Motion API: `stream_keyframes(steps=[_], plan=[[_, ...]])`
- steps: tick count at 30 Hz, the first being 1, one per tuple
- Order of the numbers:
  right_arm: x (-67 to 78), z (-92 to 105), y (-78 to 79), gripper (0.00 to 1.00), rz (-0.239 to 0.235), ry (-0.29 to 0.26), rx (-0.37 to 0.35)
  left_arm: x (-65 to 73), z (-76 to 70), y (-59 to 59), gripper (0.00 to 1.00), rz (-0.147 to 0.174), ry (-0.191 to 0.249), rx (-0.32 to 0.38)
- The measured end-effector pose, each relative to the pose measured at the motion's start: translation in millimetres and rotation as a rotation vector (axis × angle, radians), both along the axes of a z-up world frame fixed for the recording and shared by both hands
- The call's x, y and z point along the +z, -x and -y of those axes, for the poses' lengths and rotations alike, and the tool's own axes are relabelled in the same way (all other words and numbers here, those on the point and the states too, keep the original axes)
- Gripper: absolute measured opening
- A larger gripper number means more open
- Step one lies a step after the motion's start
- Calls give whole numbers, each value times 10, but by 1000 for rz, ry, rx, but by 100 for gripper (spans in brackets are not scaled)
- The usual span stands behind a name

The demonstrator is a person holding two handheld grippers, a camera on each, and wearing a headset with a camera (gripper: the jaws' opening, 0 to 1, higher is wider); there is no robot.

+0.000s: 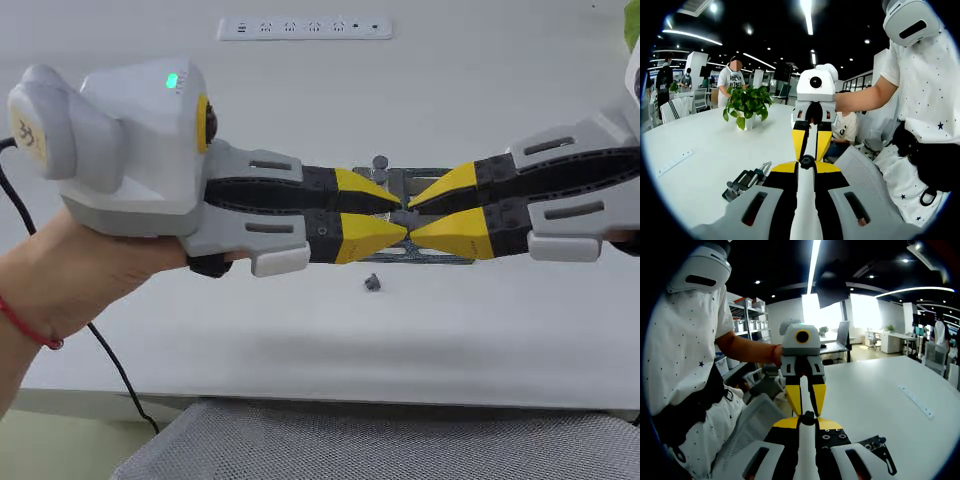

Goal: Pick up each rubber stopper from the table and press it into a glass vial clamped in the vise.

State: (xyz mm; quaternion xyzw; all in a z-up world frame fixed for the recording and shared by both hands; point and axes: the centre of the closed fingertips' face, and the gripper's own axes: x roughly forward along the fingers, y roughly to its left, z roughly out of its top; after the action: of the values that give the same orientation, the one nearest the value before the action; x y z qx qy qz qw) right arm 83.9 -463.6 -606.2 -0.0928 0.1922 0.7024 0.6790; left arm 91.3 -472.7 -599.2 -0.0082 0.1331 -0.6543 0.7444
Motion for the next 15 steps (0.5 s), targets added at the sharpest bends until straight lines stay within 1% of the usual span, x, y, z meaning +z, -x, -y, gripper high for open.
stream_keyframes(steps=[10,14,15], plan=[[-9,17,19,7,3,7,15,-2,20,40,6,-9,-2,-10],[-12,22,18,7,1,9,15,-7,20,42,6,-15,0,-6],[-12,24,21,7,-1,9,15,-8,20,45,5,-21,0,-6]])
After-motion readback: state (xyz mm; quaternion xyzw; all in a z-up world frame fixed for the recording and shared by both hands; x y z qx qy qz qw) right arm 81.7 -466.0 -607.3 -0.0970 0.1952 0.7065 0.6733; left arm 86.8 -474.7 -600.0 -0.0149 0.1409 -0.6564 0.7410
